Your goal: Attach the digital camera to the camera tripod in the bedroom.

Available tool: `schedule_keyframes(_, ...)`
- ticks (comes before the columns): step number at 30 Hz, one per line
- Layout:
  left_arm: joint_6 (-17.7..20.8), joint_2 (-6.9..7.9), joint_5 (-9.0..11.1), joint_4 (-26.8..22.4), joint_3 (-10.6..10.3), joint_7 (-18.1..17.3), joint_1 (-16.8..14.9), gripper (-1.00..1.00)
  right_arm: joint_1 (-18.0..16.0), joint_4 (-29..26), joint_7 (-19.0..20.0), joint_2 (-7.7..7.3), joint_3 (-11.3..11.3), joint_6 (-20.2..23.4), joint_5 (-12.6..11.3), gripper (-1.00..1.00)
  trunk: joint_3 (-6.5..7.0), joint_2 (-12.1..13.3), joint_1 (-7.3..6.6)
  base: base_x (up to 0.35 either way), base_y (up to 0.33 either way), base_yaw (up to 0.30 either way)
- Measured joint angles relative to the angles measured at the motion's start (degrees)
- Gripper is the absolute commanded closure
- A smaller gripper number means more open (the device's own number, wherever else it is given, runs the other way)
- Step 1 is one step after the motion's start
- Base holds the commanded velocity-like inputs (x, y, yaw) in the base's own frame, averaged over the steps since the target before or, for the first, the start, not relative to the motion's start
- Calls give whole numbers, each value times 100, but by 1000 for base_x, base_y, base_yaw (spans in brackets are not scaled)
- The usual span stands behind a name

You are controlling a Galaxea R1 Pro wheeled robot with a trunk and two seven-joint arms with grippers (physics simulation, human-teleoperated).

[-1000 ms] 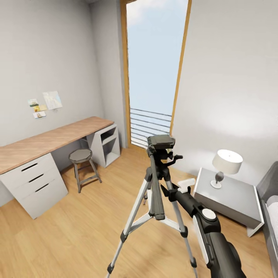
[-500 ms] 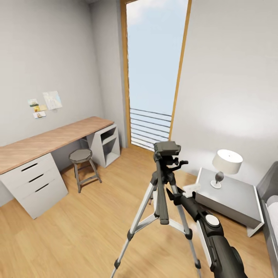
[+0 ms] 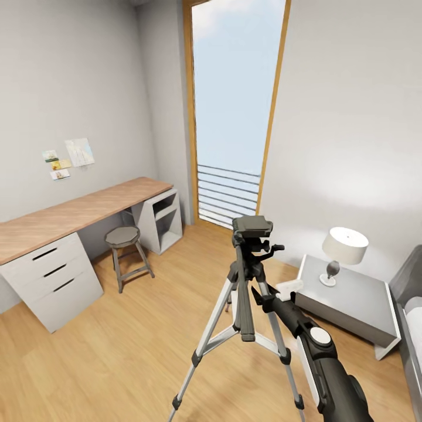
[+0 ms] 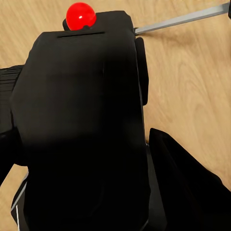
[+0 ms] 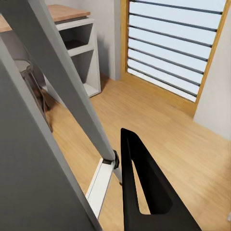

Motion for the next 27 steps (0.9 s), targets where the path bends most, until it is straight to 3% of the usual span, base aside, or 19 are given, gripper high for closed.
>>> schedule_keyframes(24,0,-1,0,0,0,0,0,100,0,-10,-214,9,34,143,-56,100,0,0,0,0,0,0)
schedule_keyframes(25,0,-1,0,0,0,0,0,100,0,-9,-229,5,35,153,-67,-100,0,0,0,0,0,0)
schedule_keyframes(26,0,-2,0,0,0,0,0,100,0,404,-304,-7,27,-158,-72,-100,-1,1,1,0,0,0)
schedule_keyframes(27,0,-2,0,1,-1,-1,-2,100,3,527,-292,-10,35,-162,-77,-100,-2,4,2,0,0,0)
